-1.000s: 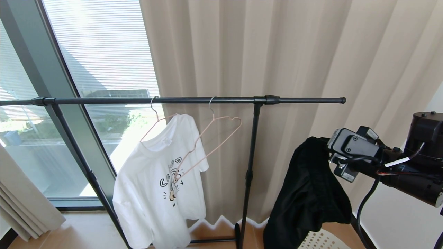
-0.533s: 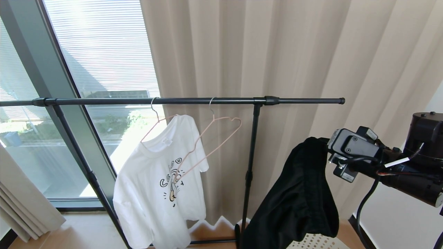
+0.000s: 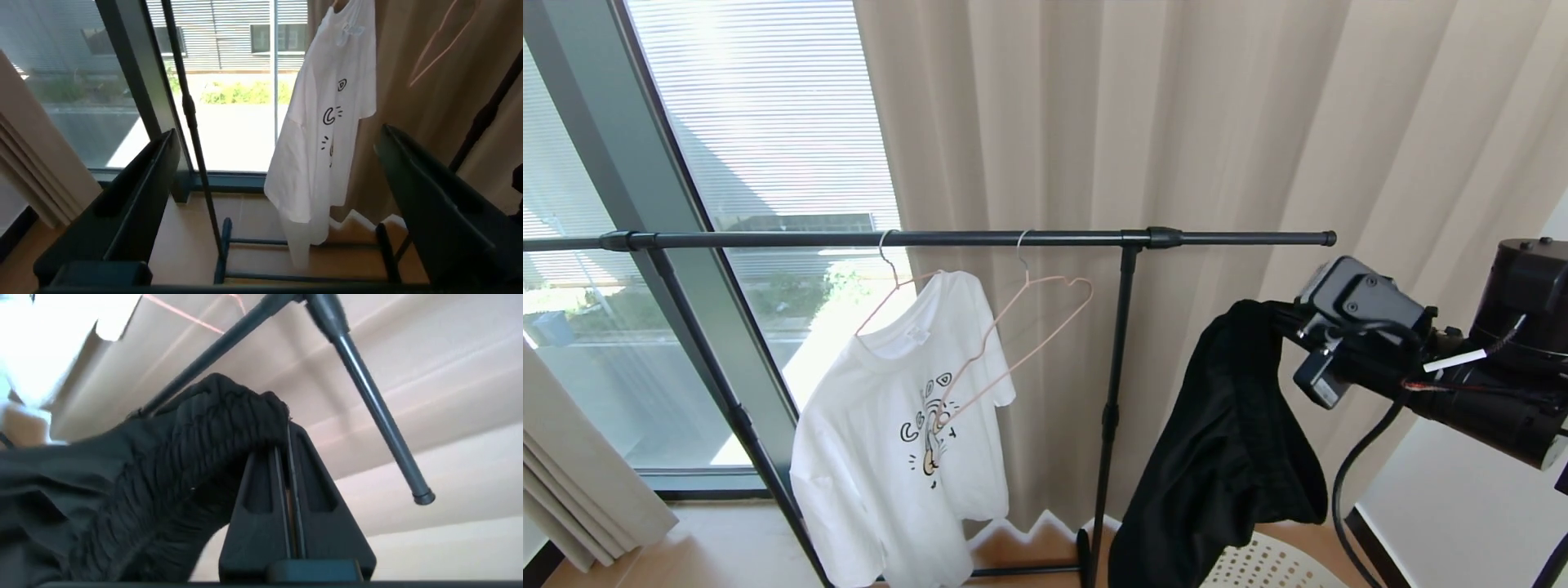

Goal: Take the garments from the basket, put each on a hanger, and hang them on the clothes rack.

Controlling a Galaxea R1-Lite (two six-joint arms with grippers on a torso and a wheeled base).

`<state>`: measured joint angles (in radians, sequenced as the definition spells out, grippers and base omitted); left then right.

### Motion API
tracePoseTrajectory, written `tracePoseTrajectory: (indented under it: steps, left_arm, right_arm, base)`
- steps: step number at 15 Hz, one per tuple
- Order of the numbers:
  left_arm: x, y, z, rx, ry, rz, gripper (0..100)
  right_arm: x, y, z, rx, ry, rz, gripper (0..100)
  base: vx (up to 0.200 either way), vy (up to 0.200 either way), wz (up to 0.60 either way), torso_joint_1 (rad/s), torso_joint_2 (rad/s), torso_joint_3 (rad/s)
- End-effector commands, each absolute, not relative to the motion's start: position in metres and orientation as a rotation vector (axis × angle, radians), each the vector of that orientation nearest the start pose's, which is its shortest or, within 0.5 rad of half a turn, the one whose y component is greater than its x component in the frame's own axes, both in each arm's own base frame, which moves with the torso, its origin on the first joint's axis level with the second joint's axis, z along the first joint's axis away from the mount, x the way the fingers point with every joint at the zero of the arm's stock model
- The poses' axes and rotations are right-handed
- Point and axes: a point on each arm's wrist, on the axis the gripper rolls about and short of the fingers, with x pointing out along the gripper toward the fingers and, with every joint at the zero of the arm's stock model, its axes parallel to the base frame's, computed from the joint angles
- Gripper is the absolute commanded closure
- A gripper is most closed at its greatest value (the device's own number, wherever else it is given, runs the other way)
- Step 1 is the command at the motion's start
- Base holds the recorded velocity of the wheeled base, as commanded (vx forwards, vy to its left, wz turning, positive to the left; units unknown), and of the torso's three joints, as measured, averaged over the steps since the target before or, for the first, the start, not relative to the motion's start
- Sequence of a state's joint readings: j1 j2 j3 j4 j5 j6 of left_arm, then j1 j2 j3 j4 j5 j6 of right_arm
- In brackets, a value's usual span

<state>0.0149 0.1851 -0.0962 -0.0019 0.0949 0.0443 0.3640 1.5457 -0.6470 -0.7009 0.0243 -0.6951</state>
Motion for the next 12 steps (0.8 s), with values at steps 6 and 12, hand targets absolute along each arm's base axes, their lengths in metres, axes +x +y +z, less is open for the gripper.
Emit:
tracePoseTrajectory:
  steps: [6,12]
  left_arm:
    - [0.134,-0.083,0.234,-0.199,0.433,-0.324,0]
    - [0.196,-0.164,0.191,-0.144,0.512,-0.412,0]
  right_arm:
    - [0.24,0.11,0.242,-0.39,0.108,0.438,100]
    - [0.252,0.15,0.274,0.097,0.449,0.457,100]
  base:
    - [0.0,0.0,0.0,0.0,0.0,0.0]
    - [0.0,0.0,0.0,0.0,0.0,0.0]
